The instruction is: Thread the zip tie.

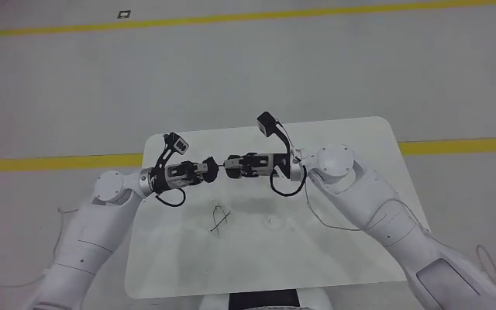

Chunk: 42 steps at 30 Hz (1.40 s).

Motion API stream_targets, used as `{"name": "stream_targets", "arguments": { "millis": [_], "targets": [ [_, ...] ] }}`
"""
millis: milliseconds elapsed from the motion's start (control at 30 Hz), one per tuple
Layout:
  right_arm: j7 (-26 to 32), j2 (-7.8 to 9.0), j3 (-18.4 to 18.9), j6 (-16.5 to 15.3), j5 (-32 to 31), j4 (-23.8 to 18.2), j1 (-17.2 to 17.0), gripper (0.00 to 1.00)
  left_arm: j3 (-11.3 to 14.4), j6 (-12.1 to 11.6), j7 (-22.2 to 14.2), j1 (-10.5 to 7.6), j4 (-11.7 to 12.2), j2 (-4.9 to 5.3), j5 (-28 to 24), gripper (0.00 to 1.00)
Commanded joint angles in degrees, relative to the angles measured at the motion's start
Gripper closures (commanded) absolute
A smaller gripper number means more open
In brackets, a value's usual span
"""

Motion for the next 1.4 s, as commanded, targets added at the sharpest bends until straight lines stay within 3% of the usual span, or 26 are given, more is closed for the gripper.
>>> {"name": "stream_targets", "arguments": {
  "millis": [0,300,333,400,433,533,667,833,1167,1367],
  "targets": [
    [0.0,-0.10,0.0,0.0,-0.1,0.0,-0.1,1.00,0.0,-0.1,0.0,-0.01,0.0,-0.03,0.1,1.00],
    [0.2,-0.38,0.4,0.3,-0.6,-0.3,-0.6,1.00,-0.1,0.1,-0.1,0.37,-0.5,-0.05,0.5,1.00],
    [0.3,-0.38,0.5,0.3,-0.7,-0.4,-0.6,1.00,-0.1,0.2,-0.2,0.41,-0.6,-0.05,0.5,0.89],
    [0.4,-0.38,0.8,0.5,-1.0,-0.5,-0.8,1.00,-0.2,0.3,-0.3,0.51,-0.8,-0.05,0.3,0.45],
    [0.5,-0.37,0.9,0.6,-1.1,-0.6,-0.9,1.00,-0.3,0.3,-0.4,0.54,-0.9,-0.05,0.2,0.14],
    [0.4,-0.34,1.3,0.8,-1.5,-0.9,-1.3,1.00,-0.5,0.1,-0.3,0.66,-1.1,-0.07,-0.1,0.10],
    [0.4,-0.31,1.8,1.1,-1.8,-1.1,-1.8,1.00,-0.7,-0.1,-0.1,0.92,-1.3,-0.10,-0.4,0.16],
    [0.8,-0.41,1.9,1.6,-2.0,-1.7,-2.1,1.00,-0.7,0.1,-0.3,1.04,-1.4,-0.15,-0.6,0.44],
    [1.5,-0.99,1.1,1.8,-2.1,-1.0,-1.7,1.00,-0.3,0.1,-0.4,0.49,-1.1,-0.43,-0.7,0.64],
    [1.6,-1.34,1.0,1.6,-1.9,-0.2,-1.3,1.00,-0.1,0.1,-0.8,0.20,-0.7,-0.54,-0.5,0.89]
  ]
}}
